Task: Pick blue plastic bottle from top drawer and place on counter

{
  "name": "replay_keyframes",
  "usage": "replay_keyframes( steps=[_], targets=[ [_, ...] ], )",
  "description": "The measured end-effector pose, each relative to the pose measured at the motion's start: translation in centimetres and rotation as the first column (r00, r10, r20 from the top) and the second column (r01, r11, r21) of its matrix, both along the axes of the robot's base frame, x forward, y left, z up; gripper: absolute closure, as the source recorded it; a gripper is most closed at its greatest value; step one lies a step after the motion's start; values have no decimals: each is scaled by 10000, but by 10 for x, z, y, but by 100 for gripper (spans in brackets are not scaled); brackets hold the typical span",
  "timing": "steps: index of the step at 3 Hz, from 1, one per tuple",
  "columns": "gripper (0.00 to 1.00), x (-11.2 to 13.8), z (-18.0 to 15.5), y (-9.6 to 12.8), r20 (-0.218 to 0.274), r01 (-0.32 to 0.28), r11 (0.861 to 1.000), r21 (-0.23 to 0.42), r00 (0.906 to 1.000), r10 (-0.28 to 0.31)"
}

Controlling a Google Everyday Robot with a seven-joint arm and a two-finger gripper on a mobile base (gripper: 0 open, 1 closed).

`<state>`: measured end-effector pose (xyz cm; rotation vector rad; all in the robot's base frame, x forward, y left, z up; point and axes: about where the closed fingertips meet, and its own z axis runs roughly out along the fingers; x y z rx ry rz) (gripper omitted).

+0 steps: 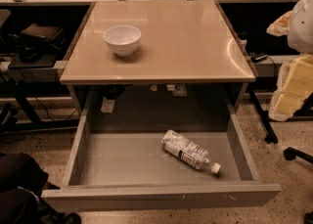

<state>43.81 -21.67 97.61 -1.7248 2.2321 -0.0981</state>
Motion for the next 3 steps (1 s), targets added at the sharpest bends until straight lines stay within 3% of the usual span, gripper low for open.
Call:
replay_keyframes(
  steps=[1,2,3],
  targets=[
    [0,0,0,0,0,0,10000,1,10000,0],
    [0,23,-41,26,99,214,9949,989,9997,-224],
    [0,41,-45,36,711,252,9907,1337,9969,-349]
  ],
)
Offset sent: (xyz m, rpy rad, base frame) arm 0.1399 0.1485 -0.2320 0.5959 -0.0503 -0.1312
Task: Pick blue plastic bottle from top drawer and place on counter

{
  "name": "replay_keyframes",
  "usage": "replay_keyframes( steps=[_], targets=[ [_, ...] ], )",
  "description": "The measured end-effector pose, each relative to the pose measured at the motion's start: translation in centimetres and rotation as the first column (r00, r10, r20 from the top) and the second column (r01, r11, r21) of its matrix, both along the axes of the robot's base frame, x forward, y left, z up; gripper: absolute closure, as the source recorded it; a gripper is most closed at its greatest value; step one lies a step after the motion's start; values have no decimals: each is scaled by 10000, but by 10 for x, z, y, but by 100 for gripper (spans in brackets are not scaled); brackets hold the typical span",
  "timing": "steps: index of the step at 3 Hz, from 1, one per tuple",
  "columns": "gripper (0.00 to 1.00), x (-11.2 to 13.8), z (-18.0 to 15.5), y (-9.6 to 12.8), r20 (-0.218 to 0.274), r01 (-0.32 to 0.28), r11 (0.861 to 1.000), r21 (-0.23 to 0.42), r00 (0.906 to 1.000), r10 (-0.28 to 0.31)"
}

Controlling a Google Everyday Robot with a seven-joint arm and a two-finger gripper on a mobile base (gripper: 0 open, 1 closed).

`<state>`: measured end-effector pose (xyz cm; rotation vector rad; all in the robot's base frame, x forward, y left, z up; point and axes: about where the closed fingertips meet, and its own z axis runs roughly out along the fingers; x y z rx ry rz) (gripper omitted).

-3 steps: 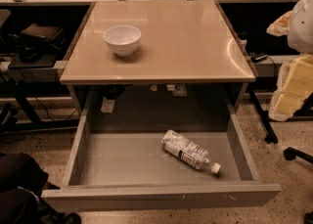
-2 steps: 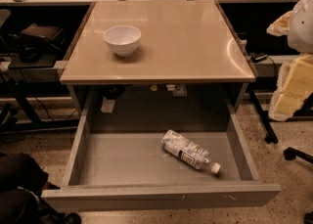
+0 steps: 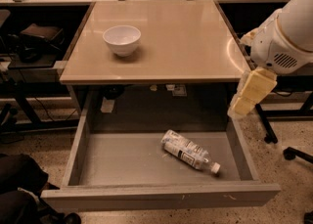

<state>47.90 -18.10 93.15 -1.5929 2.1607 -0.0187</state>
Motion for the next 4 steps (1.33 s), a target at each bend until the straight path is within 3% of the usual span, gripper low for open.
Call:
replay_keyframes(
  steps=[1,2,4],
  targets=[
    [0,4,-14,13,-129,-175,9995,250,9998,179],
    [0,18,-57,39,-359,-316,9919,1228,9987,363],
    [0,69,-147,118,-453,-250,9377,3466,9980,434]
  ],
)
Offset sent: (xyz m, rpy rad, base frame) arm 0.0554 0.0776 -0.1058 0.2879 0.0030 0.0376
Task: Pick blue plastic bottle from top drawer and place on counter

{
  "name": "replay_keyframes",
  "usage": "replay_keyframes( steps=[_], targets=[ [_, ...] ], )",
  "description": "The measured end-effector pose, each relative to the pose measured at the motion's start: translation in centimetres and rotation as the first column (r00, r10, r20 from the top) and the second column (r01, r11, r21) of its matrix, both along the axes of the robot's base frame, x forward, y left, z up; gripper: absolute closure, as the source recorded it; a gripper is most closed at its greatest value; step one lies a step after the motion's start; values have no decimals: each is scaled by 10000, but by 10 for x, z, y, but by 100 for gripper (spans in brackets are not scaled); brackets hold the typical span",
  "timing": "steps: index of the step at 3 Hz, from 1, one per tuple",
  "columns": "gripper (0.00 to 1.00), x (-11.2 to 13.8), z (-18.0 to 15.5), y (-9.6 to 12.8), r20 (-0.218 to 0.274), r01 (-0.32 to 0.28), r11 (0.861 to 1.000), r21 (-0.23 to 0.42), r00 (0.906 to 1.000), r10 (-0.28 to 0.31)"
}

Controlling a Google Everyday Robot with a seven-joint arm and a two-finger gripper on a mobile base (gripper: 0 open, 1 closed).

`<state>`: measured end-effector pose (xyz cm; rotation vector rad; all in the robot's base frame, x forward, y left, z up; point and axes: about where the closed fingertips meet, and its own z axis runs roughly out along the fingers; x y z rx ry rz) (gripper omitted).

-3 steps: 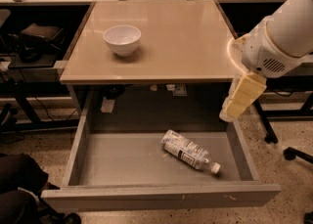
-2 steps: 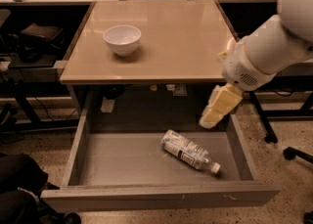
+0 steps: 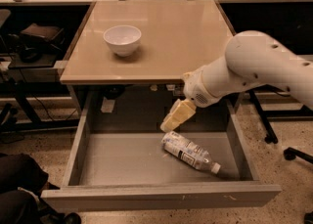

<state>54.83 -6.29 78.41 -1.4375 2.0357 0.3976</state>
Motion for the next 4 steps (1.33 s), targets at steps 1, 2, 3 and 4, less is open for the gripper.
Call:
replay_keyframes(
  steps=[1,2,3,4],
  targets=[
    [0,5,-5,0,22,90,9999,87,10000,-90],
    [0,-2,-29,4,-201,447,9986,278,9988,-442],
    [0,-14,-73,-2,-511,1260,9916,283,9909,-1244],
    [0,-25,-117,-12,-448,2293,9732,165,9725,-2284]
  ],
)
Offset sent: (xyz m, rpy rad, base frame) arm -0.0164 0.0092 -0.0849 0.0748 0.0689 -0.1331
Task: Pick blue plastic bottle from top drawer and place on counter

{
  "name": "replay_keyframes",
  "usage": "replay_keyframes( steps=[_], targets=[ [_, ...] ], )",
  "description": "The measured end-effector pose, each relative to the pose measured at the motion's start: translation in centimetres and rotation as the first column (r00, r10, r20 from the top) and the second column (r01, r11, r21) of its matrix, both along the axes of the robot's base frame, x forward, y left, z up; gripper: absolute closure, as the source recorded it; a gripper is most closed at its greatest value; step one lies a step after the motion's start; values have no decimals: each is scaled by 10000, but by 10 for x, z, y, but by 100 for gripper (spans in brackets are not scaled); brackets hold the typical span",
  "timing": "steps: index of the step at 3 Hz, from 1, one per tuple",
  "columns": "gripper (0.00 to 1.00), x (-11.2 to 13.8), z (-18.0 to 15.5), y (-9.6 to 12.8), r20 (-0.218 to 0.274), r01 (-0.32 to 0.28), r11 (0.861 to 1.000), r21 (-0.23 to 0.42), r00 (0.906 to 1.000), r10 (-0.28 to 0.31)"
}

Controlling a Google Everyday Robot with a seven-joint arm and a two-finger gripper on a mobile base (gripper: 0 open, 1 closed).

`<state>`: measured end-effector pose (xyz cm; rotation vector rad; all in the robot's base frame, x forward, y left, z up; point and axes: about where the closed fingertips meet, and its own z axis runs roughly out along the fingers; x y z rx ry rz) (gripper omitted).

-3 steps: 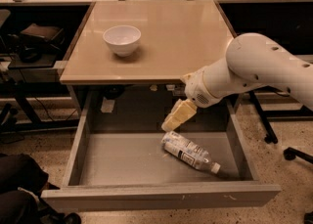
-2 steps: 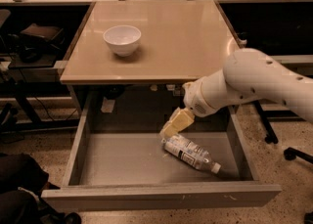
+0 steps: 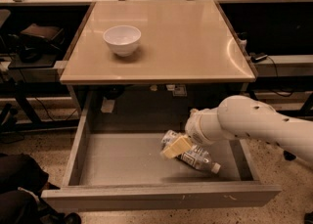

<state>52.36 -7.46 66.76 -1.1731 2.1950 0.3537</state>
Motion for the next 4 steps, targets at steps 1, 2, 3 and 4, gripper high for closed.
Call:
replay_keyframes(
  steps=[1,2,3,4],
  targets=[
    [0,0,0,0,0,0,10000,0,10000,0],
    [0,-4,-23,19,-479,-371,9991,215,9981,381],
    [0,-10,-62,39,-1303,-589,9959,689,9892,675],
    [0,-12,-68,39,-1410,-587,9956,729,9876,686]
  ],
)
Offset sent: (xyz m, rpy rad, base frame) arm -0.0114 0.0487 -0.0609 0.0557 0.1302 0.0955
